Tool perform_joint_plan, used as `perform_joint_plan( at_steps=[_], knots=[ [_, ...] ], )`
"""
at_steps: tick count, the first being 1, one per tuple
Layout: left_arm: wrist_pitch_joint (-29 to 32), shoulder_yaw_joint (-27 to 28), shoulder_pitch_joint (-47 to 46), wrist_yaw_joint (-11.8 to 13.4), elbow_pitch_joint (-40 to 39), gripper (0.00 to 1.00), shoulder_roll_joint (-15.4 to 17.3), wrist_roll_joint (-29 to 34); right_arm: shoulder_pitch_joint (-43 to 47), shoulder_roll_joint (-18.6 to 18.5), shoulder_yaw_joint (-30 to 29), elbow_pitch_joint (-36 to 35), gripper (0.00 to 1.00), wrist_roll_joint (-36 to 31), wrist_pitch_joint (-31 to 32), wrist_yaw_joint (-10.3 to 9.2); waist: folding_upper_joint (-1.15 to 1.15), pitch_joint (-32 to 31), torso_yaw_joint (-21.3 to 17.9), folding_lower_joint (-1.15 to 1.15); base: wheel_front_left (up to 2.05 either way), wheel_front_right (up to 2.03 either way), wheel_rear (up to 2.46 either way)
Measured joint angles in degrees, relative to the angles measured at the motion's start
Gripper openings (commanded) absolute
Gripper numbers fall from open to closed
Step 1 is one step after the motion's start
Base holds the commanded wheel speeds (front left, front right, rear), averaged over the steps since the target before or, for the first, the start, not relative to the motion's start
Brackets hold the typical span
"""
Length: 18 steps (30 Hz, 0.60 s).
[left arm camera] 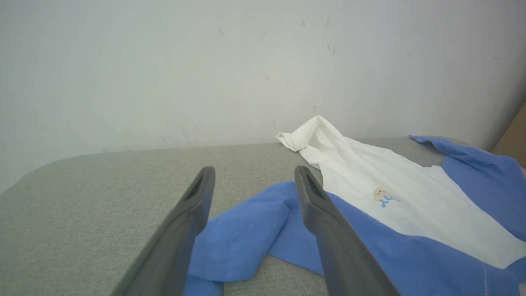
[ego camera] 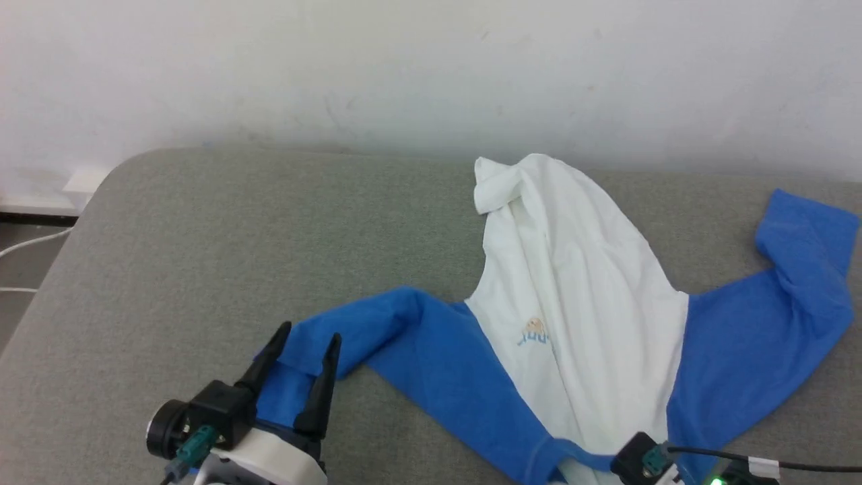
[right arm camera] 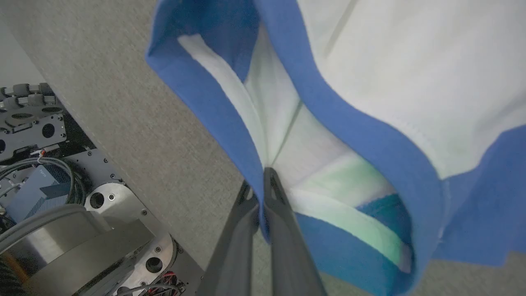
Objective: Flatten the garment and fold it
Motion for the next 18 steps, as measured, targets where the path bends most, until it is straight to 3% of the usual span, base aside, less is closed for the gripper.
perform_joint_plan(
  at_steps=[4,5,6,13,18],
  knots=[
    [0.00,-1.55,-0.02,-0.04,1.20,1.00,0.05,-0.22,2.83,-0.73,-1.70,-2.42,0.00,-0.08,2.37,0.01,0.00,-0.01,-1.36,0.00,0.00,0.00,0.00],
    [0.00,-1.94,-0.03,-0.05,1.46,1.00,0.10,-0.23,3.03,-0.69,-2.16,-3.18,0.86,-0.32,1.80,0.01,0.00,0.04,-1.70,0.00,0.00,0.00,0.00],
    [0.00,-2.30,-0.05,-0.05,1.75,1.00,0.14,-0.26,3.13,-0.40,-2.88,-3.89,1.00,-0.31,0.90,0.01,0.00,0.12,-2.03,0.00,0.00,0.00,0.00],
    [1.40,-7.08,-0.74,-0.07,3.72,1.00,1.26,-3.21,3.49,3.88,-13.54,-10.70,1.00,4.68,-4.90,0.01,0.00,1.21,-4.08,0.00,0.00,0.00,0.00],
    [9.34,-14.00,-1.91,-0.08,2.38,1.00,3.86,-7.32,5.02,7.15,-25.81,-14.66,1.00,4.58,-9.26,0.01,0.00,2.65,-5.13,0.00,0.00,0.00,0.00]
  ],
)
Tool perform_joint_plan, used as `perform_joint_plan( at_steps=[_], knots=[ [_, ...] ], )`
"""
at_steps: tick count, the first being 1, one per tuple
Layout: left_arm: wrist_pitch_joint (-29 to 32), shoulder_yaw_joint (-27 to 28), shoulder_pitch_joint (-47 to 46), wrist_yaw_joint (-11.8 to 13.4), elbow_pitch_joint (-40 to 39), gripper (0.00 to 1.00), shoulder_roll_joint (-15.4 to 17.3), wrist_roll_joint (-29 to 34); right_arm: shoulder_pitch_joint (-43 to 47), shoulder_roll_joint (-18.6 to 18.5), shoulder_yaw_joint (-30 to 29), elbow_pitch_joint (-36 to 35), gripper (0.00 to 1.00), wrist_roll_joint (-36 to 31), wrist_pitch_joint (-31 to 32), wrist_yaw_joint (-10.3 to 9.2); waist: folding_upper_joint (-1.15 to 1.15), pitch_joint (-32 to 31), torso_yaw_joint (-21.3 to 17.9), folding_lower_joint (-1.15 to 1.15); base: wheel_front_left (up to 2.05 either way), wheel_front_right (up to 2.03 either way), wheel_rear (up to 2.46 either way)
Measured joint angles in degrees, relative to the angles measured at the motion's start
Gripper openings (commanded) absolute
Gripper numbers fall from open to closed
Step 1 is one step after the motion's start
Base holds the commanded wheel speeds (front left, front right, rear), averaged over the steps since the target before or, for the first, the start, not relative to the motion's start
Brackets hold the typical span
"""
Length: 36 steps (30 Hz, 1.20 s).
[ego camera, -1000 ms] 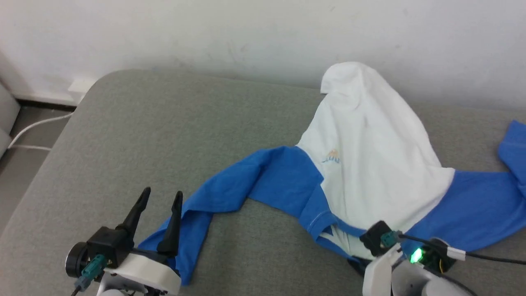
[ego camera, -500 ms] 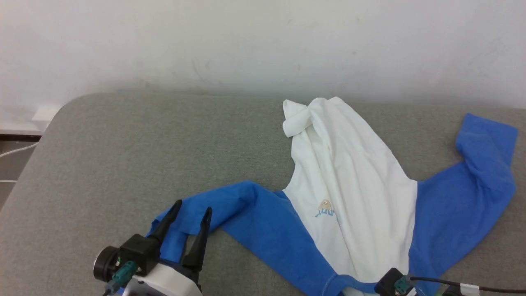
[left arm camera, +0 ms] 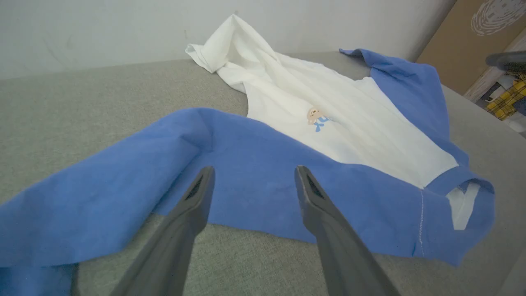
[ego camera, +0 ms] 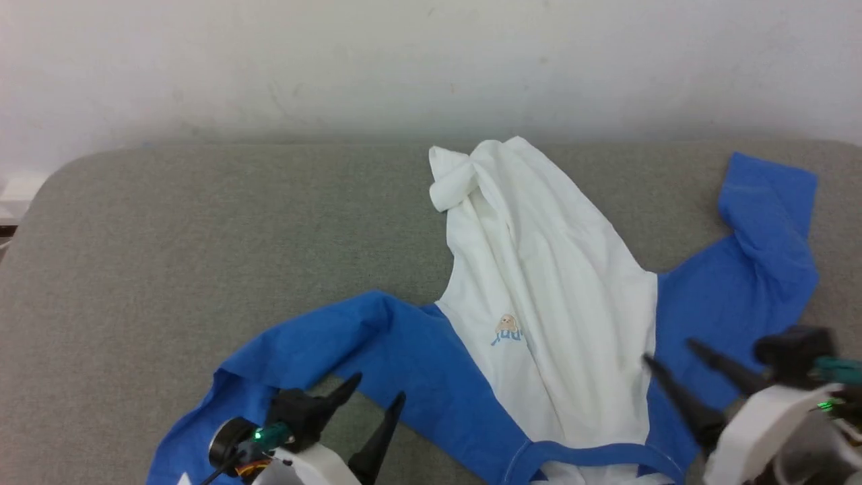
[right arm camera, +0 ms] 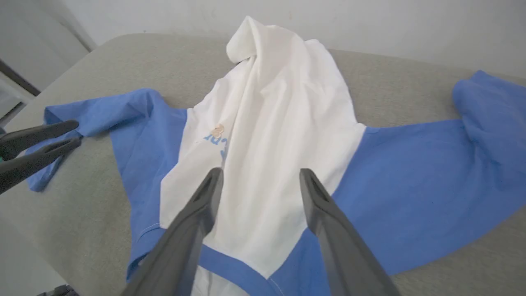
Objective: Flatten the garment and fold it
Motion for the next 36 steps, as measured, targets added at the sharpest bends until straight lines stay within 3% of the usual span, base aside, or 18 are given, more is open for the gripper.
perform_joint_plan(
  at_steps=[3,6,11,14,19,20,21,22,31,36],
  knots=[
    [5.56,-1.83,-0.51,0.00,-0.35,1.00,0.87,-1.96,0.42,2.63,-6.47,-0.42,1.00,-4.81,-3.91,0.00,0.00,1.06,-0.60,0.00,0.00,0.00,0.00],
    [10.37,-2.53,-2.07,0.03,0.31,1.00,0.67,-3.32,0.53,5.30,-9.07,-0.02,1.00,-9.42,-6.65,0.00,0.00,2.27,-1.20,0.00,0.00,0.00,0.00],
    [16.63,-4.11,-4.63,0.81,2.89,1.00,-0.09,-3.38,0.54,9.76,-8.99,1.78,1.00,-12.09,-8.70,0.00,0.00,4.09,-2.66,0.01,0.00,0.00,0.00],
    [20.19,-4.94,-6.26,3.18,4.08,1.00,-0.14,-1.63,0.53,10.78,-8.81,2.78,1.00,-12.71,-9.69,0.00,0.00,5.04,-3.62,0.00,0.00,0.00,0.00],
    [24.60,-5.82,-8.49,4.30,4.58,1.00,-0.08,-0.67,0.51,11.35,-8.50,4.26,1.00,-12.78,-10.83,0.00,0.00,6.38,-5.03,-0.01,0.00,0.00,0.00],
    [25.60,-6.10,-8.86,4.30,4.66,0.89,0.11,-0.52,0.51,11.41,-8.50,4.39,1.00,-12.79,-11.00,0.00,0.00,6.58,-5.23,-0.01,0.00,0.00,0.00],
    [26.76,-6.52,-9.32,4.22,4.68,0.10,0.38,-0.47,0.50,11.46,-8.59,4.57,1.00,-12.82,-11.12,0.00,0.00,6.76,-5.42,-0.01,0.00,0.00,0.00],
    [27.67,-6.66,-9.61,4.17,4.67,0.00,0.53,-0.51,0.50,11.56,-8.81,4.74,1.00,-12.93,-11.34,0.00,0.00,6.89,-5.58,-0.01,0.00,0.00,0.00],
    [24.29,-5.31,-8.86,5.84,4.85,0.00,1.02,-0.82,0.77,13.04,-13.86,8.16,1.00,-16.23,-9.77,0.00,0.00,5.57,-4.58,0.01,0.00,0.00,0.00],
    [21.14,-3.18,-6.33,8.76,4.59,0.00,2.07,-0.94,2.13,15.04,-17.64,11.41,1.00,-18.01,-5.95,0.00,0.00,4.16,-3.04,0.00,0.00,0.00,0.00]
  ],
)
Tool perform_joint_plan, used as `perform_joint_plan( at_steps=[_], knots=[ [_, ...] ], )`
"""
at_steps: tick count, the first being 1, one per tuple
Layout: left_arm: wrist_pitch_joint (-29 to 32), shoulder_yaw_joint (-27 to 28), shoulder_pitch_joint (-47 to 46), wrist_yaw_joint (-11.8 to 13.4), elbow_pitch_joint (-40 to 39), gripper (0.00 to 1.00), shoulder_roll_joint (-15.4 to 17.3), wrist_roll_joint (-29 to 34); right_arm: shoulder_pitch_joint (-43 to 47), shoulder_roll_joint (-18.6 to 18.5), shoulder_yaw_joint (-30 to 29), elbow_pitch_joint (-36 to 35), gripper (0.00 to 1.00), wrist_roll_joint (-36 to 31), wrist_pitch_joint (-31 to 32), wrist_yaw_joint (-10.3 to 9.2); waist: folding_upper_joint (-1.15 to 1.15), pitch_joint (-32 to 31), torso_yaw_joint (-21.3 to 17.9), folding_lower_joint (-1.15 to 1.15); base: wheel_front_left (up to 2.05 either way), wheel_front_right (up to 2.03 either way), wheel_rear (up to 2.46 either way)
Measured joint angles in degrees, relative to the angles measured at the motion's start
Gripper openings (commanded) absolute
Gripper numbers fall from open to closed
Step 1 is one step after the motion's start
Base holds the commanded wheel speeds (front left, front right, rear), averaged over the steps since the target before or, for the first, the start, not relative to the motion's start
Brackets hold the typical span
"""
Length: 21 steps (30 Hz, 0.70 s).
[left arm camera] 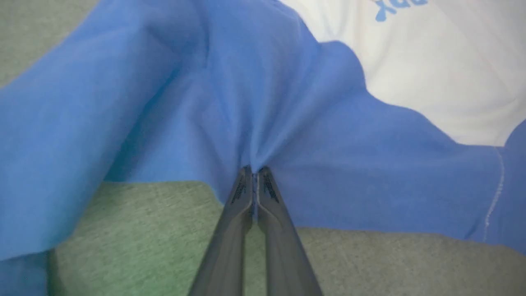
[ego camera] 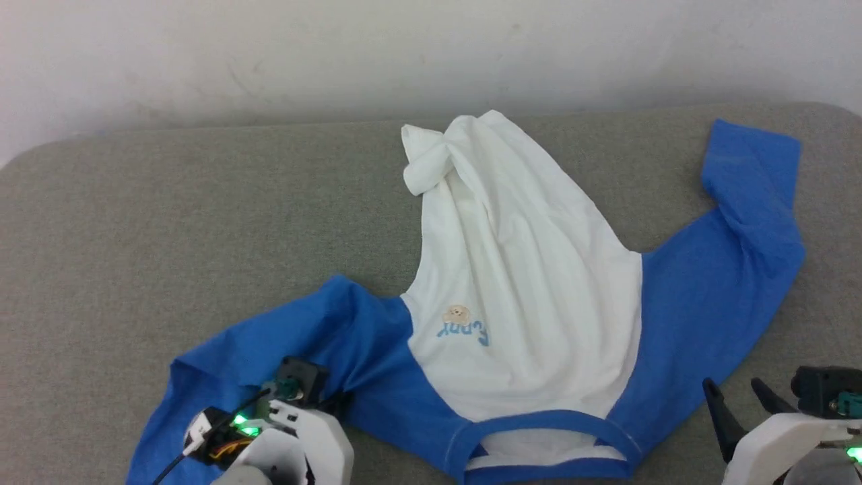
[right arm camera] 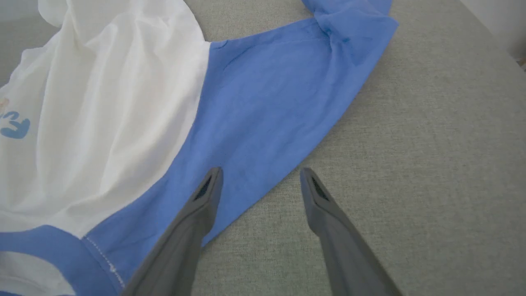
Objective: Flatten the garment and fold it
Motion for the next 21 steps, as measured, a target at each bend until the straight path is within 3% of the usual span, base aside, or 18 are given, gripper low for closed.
perform_joint_plan(
  at_steps=[2,6,7,8,15,21],
  knots=[
    [-0.70,0.83,0.89,1.35,-0.13,0.00,1.24,0.01,0.50,0.90,-1.20,0.90,1.00,-0.47,1.19,0.00,0.00,-0.49,0.73,0.00,0.00,0.00,0.00],
    [-3.09,1.30,2.17,1.43,-0.25,0.00,1.91,-0.46,0.63,2.10,-2.82,2.05,1.00,-0.80,2.15,0.00,0.00,-1.20,2.15,0.00,0.00,0.00,0.00],
    [-3.59,0.92,2.22,1.41,-0.29,0.82,1.87,-0.41,0.55,2.26,-3.38,2.21,1.00,-0.87,2.36,0.00,0.00,-1.34,2.48,0.00,0.00,0.00,0.00],
    [-4.42,0.88,2.26,1.43,-0.36,1.00,1.67,-0.38,0.32,2.42,-3.97,2.43,1.00,-0.88,2.70,0.00,0.00,-1.47,2.80,0.00,0.00,0.00,0.00],
    [-14.34,1.80,2.30,1.99,-2.27,1.00,-0.37,-0.09,-5.06,2.76,-5.81,6.13,1.00,-1.76,6.15,0.00,0.00,-2.01,4.78,0.00,0.00,0.00,0.00],
    [-21.45,2.56,2.11,2.02,-2.33,1.00,-1.05,0.78,-9.79,2.75,-8.92,13.36,1.00,-4.79,8.66,0.00,0.00,-1.32,6.25,0.00,0.00,0.00,0.00]
  ],
)
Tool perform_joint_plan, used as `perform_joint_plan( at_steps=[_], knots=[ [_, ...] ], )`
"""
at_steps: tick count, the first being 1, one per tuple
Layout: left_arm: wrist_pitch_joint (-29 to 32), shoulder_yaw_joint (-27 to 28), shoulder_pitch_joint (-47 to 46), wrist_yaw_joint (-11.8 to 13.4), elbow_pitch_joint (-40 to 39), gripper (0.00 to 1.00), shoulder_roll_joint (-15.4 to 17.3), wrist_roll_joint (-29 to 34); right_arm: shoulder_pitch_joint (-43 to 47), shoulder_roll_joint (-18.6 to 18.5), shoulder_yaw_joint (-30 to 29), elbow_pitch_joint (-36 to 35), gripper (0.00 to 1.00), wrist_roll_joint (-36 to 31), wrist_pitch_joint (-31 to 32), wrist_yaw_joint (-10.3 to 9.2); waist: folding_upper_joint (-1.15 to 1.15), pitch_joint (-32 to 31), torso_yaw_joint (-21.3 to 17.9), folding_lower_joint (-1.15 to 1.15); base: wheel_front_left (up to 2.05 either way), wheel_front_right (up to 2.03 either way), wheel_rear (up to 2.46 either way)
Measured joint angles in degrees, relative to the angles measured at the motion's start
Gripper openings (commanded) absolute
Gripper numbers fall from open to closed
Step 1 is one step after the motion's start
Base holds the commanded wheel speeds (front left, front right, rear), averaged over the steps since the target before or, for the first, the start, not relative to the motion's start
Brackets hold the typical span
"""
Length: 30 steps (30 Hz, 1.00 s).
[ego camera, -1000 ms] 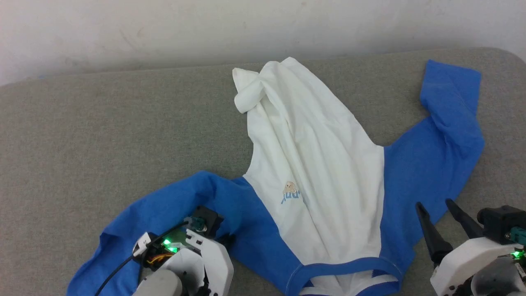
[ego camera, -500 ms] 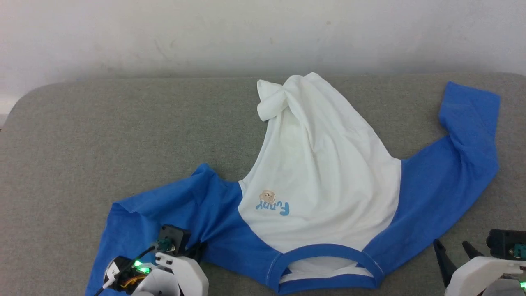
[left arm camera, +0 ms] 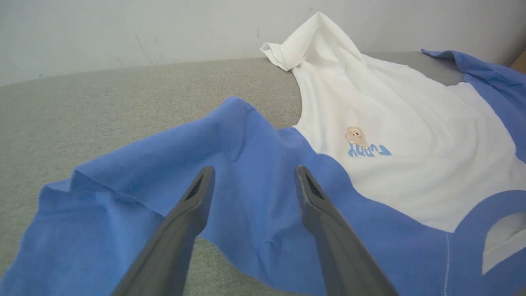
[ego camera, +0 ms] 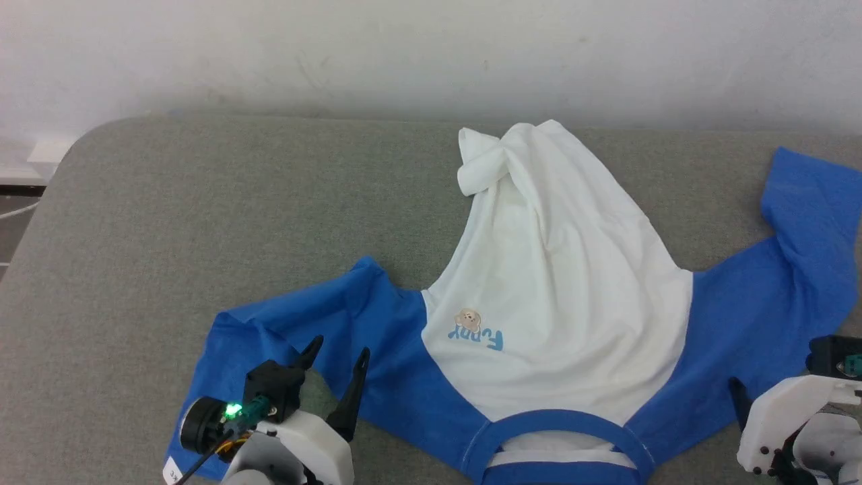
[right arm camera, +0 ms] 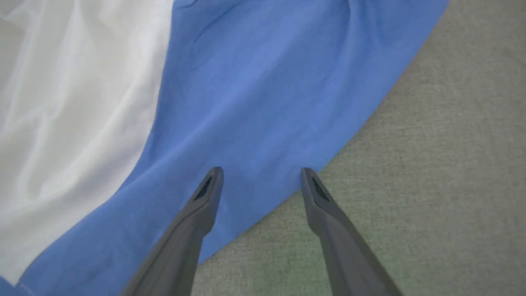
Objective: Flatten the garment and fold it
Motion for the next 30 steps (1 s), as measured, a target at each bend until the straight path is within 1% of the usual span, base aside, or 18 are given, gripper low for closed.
perform_joint_plan(
  at_steps=[3,7,8,9,10,15,19,20,21,22,23,25,27,30],
  knots=[
    [-1.75,0.37,0.00,0.26,0.51,1.00,-0.43,-0.03,-1.47,-0.10,-1.08,3.32,1.00,-2.05,-0.01,-0.01,0.00,0.42,0.90,0.00,0.00,0.00,0.00],
    [-2.43,0.22,0.01,0.42,1.44,1.00,-0.60,-0.04,-3.09,-0.67,-1.42,5.94,1.00,-3.65,-0.01,0.00,0.00,1.01,1.88,-0.01,0.00,0.00,0.00],
    [-2.53,0.20,0.01,0.42,1.60,1.00,-0.62,-0.08,-3.26,-0.76,-1.58,6.23,0.94,-3.70,-0.02,0.00,0.00,1.12,2.06,-0.01,0.00,0.00,0.00],
    [-2.75,0.22,0.01,0.42,1.78,1.00,-0.63,-0.18,-3.37,-0.80,-1.81,6.52,0.35,-3.69,-0.03,0.00,0.00,1.24,2.20,-0.01,0.00,0.00,0.00],
    [-2.87,0.21,0.01,0.42,2.01,1.00,-0.60,-0.22,-3.50,-0.88,-1.83,6.66,0.00,-3.69,-0.08,0.00,0.00,1.33,2.28,-0.01,0.00,0.00,0.00],
    [-2.88,-0.20,0.02,0.23,2.93,1.00,-0.55,-0.32,-3.52,-1.07,-3.74,6.92,0.00,-4.72,-0.26,0.14,0.00,1.00,2.11,-0.01,0.00,0.00,0.00],
    [-2.81,-0.52,0.26,-0.19,3.27,1.00,-0.23,-0.88,-2.32,-1.04,-3.80,5.97,0.00,-4.69,-0.27,0.12,0.00,0.23,1.40,-0.01,0.00,0.00,0.00],
    [-2.55,-0.75,0.35,-0.56,3.30,1.00,-0.21,-1.08,-1.77,-1.03,-3.80,5.68,0.35,-4.71,-0.22,0.10,0.00,-0.01,1.20,-0.01,0.00,0.00,0.00],
    [-2.30,-0.98,0.55,-0.67,3.28,1.00,-0.21,-1.20,-1.08,-1.08,-3.61,5.26,0.44,-4.86,-0.15,0.09,0.00,-0.27,1.04,-0.01,0.00,0.00,0.00],
    [-2.16,-1.18,0.86,-0.81,3.27,1.00,-0.23,-1.25,-0.38,-1.08,-3.47,4.61,0.95,-4.98,-0.21,0.09,0.00,-0.53,0.88,-0.01,0.00,0.00,0.00],
    [-1.99,-1.30,1.21,-1.10,3.20,1.00,-0.21,-1.45,0.21,-1.01,-3.44,3.89,1.00,-4.98,-0.68,0.08,0.00,-0.74,0.69,-0.01,0.00,0.00,0.00],
    [-1.36,-1.81,1.56,-1.57,2.82,1.00,-0.09,-1.86,1.62,-1.20,-2.50,2.07,1.00,-5.27,-1.34,0.07,0.00,-1.12,0.29,-0.01,0.00,0.00,0.00],
    [-0.34,-2.86,1.81,-2.82,2.11,1.00,0.35,-1.88,3.28,-1.68,-0.05,-0.79,1.00,-4.89,-2.66,0.04,0.00,-1.43,-0.07,-0.01,0.00,0.00,0.00],
    [2.37,-3.80,2.53,-3.70,0.98,1.00,0.49,-3.05,5.87,-3.42,6.10,-5.95,1.00,-3.11,-3.56,0.05,0.00,-1.72,-0.60,-0.01,0.00,0.00,0.00]
  ],
)
